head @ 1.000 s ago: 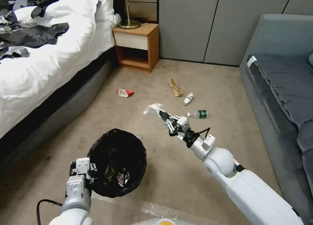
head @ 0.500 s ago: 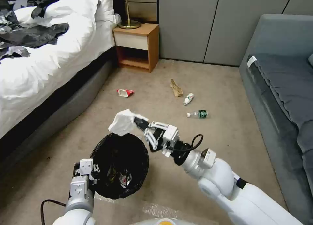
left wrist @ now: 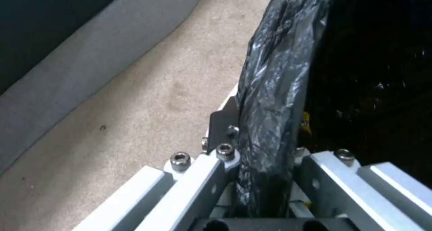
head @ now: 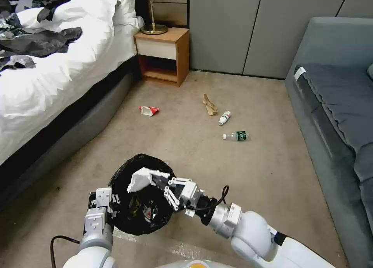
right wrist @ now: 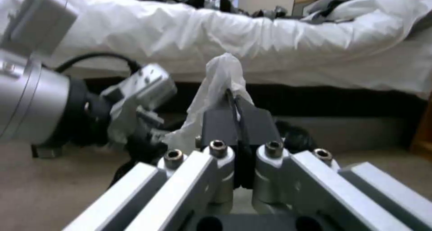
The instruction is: Pick up the trash bin, then pick up the garbage from the floor and place it into the trash bin.
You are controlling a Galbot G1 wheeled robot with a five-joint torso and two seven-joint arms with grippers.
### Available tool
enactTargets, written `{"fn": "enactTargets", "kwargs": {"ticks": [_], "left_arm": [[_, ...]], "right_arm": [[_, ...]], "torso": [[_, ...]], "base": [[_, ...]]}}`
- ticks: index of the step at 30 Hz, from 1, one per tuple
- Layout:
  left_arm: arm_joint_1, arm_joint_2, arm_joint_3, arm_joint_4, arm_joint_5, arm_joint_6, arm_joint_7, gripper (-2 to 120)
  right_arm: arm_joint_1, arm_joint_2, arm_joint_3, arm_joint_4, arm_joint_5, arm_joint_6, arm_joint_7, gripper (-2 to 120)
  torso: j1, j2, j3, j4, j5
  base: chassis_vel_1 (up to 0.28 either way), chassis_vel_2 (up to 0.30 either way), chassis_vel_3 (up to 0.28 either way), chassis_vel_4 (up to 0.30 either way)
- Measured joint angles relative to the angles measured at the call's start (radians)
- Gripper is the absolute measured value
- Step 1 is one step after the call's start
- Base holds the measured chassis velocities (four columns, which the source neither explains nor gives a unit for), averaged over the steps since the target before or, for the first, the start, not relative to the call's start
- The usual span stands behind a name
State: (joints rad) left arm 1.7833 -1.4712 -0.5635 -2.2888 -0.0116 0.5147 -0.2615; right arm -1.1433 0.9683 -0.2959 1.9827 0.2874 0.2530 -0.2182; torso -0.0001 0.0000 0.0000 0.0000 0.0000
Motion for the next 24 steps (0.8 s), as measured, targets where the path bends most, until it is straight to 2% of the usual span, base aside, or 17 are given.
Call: {"fn": "enactTargets", "kwargs": {"ticks": [8,10,13,15,17,18,20,21,24], "left_arm": [[-0.006,-0.003,0.005,-0.004,0.0,0.003,0.0,1],[-0.006,-0.003,0.005,-0.004,0.0,0.003,0.0,1],[-0.004,-0.004,0.006,-0.005,0.001,0.003,-0.001,1],[-0.004,-0.004,0.006,-0.005,0.001,0.003,-0.001,1],[-0.004,-0.003,0.006,-0.006,0.001,0.003,-0.001,1],[-0.004,-0.003,0.006,-0.006,0.001,0.003,-0.001,1],[-0.003,-0.003,0.007,-0.008,0.002,0.003,-0.001,1],[-0.003,-0.003,0.007,-0.008,0.002,0.003,-0.001,1],[0.0,-0.004,0.009,-0.008,0.004,0.003,-0.001,1]], "right_arm": [[-0.031,-0.003,-0.009,-0.034,-0.031,-0.007,-0.006,0],[-0.031,-0.004,-0.005,-0.037,-0.035,-0.008,-0.009,4],[-0.028,-0.003,-0.001,-0.04,-0.037,-0.01,-0.01,19],[-0.027,-0.003,-0.001,-0.04,-0.037,-0.011,-0.01,22],[-0.025,-0.002,-0.001,-0.04,-0.037,-0.013,-0.01,34],[-0.025,-0.002,-0.001,-0.04,-0.037,-0.013,-0.01,34],[-0.02,-0.002,-0.003,-0.043,-0.036,-0.014,-0.01,43],[-0.02,-0.002,-0.003,-0.043,-0.036,-0.014,-0.01,43],[-0.005,-0.007,-0.009,-0.043,-0.031,-0.023,-0.01,59]], "torso": [[0.0,0.0,0.0,-0.0001,0.0],[0.0,0.0,0.0,0.0,0.0],[0.0,0.0,0.0,0.0,0.0],[0.0,0.0,0.0,0.0,0.0],[0.0,0.0,0.0,0.0,0.0],[0.0,0.0,0.0,0.0,0.0],[0.0,0.0,0.0,0.0,0.0],[0.0,0.0,0.0,0.0,0.0],[0.0,0.0,0.0,0.0,0.0]], "base": [[0.0,0.0,0.0,0.0],[0.0,0.0,0.0,0.0],[0.0,0.0,0.0,0.0],[0.0,0.0,0.0,0.0],[0.0,0.0,0.0,0.0],[0.0,0.0,0.0,0.0],[0.0,0.0,0.0,0.0],[0.0,0.0,0.0,0.0],[0.0,0.0,0.0,0.0]]}}
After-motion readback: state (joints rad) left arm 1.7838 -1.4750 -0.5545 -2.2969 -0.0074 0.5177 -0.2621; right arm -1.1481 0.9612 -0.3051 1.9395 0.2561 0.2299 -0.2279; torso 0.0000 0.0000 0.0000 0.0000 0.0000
